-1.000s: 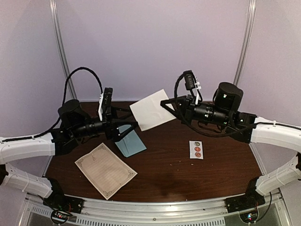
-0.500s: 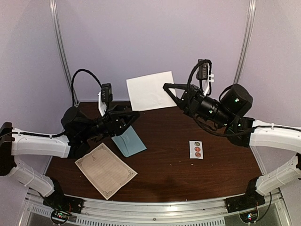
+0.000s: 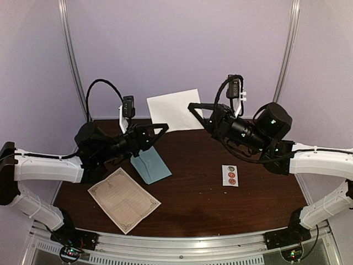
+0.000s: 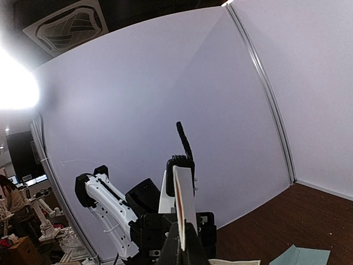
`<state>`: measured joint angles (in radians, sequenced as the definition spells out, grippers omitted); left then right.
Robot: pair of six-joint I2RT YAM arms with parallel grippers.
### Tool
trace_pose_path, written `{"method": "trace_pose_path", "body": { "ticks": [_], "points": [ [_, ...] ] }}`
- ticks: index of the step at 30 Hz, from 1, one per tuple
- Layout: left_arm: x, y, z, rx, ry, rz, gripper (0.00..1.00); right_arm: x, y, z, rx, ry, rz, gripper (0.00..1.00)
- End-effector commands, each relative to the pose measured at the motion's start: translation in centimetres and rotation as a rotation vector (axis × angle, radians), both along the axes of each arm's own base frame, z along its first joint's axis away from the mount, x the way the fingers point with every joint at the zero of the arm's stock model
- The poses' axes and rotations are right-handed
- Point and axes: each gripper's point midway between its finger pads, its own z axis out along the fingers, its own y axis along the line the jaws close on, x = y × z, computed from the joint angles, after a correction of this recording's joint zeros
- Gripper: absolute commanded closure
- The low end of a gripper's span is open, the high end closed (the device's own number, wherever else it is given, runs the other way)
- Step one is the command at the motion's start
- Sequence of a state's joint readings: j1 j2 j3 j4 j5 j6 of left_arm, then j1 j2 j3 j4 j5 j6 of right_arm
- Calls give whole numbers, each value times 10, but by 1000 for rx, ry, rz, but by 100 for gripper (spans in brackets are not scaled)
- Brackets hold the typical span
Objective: Place the letter into the envelope and seal it
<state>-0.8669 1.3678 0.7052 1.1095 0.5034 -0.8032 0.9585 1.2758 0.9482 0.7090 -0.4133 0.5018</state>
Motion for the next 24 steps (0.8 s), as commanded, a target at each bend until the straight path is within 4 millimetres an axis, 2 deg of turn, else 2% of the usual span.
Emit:
{"method": "trace_pose_path", "body": {
  "ticks": [1, 3, 5, 7, 8, 9, 11, 13, 15, 16, 20, 24],
  "points": [
    [8, 3, 8, 53, -36, 87, 100, 1, -1, -9, 5, 23, -13, 100],
    [10, 4, 4, 95, -38, 113, 100, 2, -3, -15, -5, 37, -24, 100],
    [12, 5, -2, 149, -39, 136, 100, 2, -5, -18, -14, 44, -31, 78],
    [14, 5, -8, 215, -51, 154, 100, 3, -8, -21, -35, 47, -50, 45],
    [15, 6, -10, 249, -59, 162, 100, 5, -11, -22, -50, 49, -71, 32],
    [16, 7, -15, 291, -64, 162, 100, 8, -15, -24, -71, 52, -99, 23],
    [19, 11, -19, 357, -83, 158, 100, 19, -27, -27, -110, 61, -173, 10],
    [21, 14, -27, 437, -119, 140, 100, 27, -37, -33, -162, 73, -212, 6],
    [29, 18, -52, 584, -123, 145, 100, 34, -45, -40, -231, 88, -243, 3],
    [32, 19, -58, 630, -138, 144, 100, 34, -47, -41, -258, 84, -245, 1],
    [21, 20, -88, 774, -225, 44, 100, 33, -40, -53, -435, 71, -213, 0],
    [9, 18, -102, 817, -270, -60, 100, 32, -24, -78, -609, 96, -132, 1]
  ]
}}
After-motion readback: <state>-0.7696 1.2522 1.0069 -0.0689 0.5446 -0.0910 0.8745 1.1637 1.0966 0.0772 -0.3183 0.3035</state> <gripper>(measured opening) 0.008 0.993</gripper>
